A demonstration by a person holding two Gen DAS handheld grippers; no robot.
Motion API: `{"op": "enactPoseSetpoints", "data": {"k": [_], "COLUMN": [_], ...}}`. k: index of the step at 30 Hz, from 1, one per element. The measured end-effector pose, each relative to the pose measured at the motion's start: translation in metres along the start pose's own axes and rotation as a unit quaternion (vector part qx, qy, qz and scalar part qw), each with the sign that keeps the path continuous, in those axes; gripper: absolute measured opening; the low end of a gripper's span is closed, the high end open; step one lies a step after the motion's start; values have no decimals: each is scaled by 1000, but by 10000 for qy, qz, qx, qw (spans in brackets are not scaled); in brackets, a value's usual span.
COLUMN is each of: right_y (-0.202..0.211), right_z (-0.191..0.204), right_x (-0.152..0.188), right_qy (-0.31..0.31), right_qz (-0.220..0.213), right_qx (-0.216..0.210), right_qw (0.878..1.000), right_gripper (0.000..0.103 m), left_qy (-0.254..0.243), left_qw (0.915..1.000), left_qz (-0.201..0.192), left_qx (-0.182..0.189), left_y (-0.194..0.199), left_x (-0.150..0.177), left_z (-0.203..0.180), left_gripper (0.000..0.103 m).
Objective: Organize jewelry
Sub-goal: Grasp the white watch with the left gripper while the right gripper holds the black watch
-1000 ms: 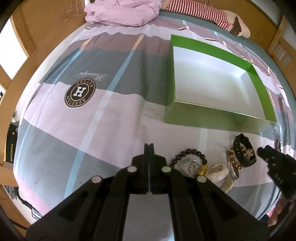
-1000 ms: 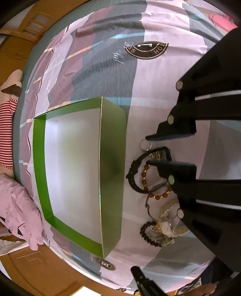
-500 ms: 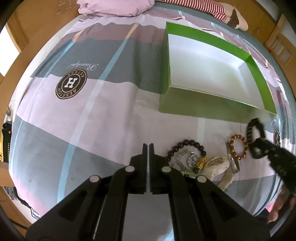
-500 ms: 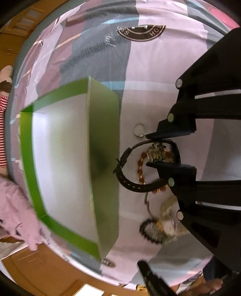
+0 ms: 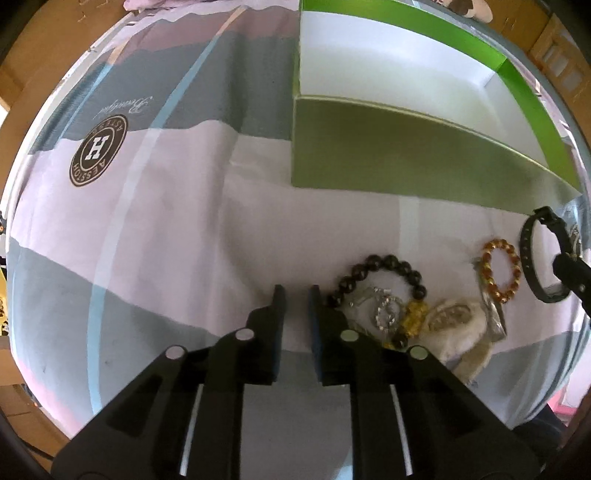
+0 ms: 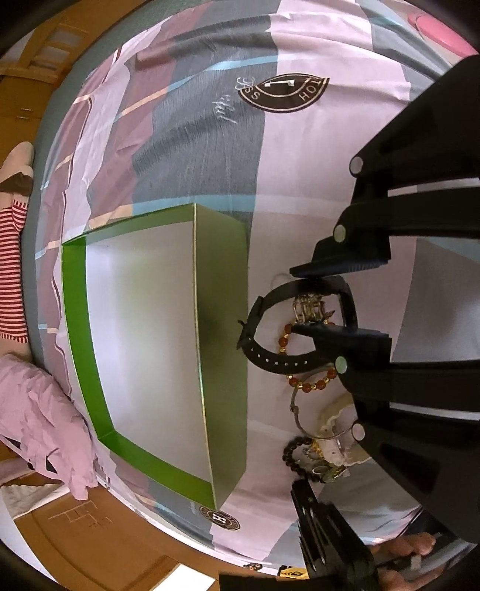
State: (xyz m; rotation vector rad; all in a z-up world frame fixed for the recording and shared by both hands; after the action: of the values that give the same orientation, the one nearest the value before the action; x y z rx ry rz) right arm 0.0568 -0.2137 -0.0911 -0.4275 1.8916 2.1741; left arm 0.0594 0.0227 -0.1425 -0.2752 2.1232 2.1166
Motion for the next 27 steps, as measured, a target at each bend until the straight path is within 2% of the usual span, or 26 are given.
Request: {"op": "enactPoseSetpoints", "data": {"k": [1,3,6,8,11,17,21,25,27], "right_y": [0,0,1,3,11,10,4,3,2], "right_z": [0,0,-1,-3,-5,-3,1,1,-1], "right_x": [1,1,2,2,-1,-2,0,1,1], "right_qy": [-5,-4,-17,-48,-90,-81,-56,-28,-42], "right_qz": [3,10,-2,-34,-145,-139,-56,-42,-19], "right_qx": [-8,-13,-36,-69,-112,-109,-80,-51,-36], "right_qw": [10000,10000,10000,10000,9998,9998,9999,10000,10000], "right_gripper": [25,25,25,25,25,25,25,25,25], "left_qy": [-1,93,288,333,385,32,-515,-874,-1016], "left_qw": [10000,9999,9981,9963,9941,9934,9894,9880,9866], "left_qz": [-34,-53,-150,-457,-693,-462,-320,-147,-23], "left_qx": [-21,94,532,643,745,1046,1322,1268,1277], "left_y": [0,1,16,37,55,54,55,51,46], "left_x": [-1,-1,-2,-4,-4,7,19,30,35], "left_z": [-1,0,5,10,17,-10,-46,-63,-67], "left_gripper": [13,0,0,0,0,1,11,11,14]}}
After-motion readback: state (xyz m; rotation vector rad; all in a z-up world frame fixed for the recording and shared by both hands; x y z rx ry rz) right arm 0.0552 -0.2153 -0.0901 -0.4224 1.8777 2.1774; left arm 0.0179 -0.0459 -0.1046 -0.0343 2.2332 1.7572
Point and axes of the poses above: each gripper's, at about its wrist camera, not at the fingertips, and y roughly against the way its jaws point, z to its left, x to its underside, the point moved 5 cm from there along -y, roughly the way its jaws point, and after that the axes turned 3 degrees about z, right-handed, at the moved point
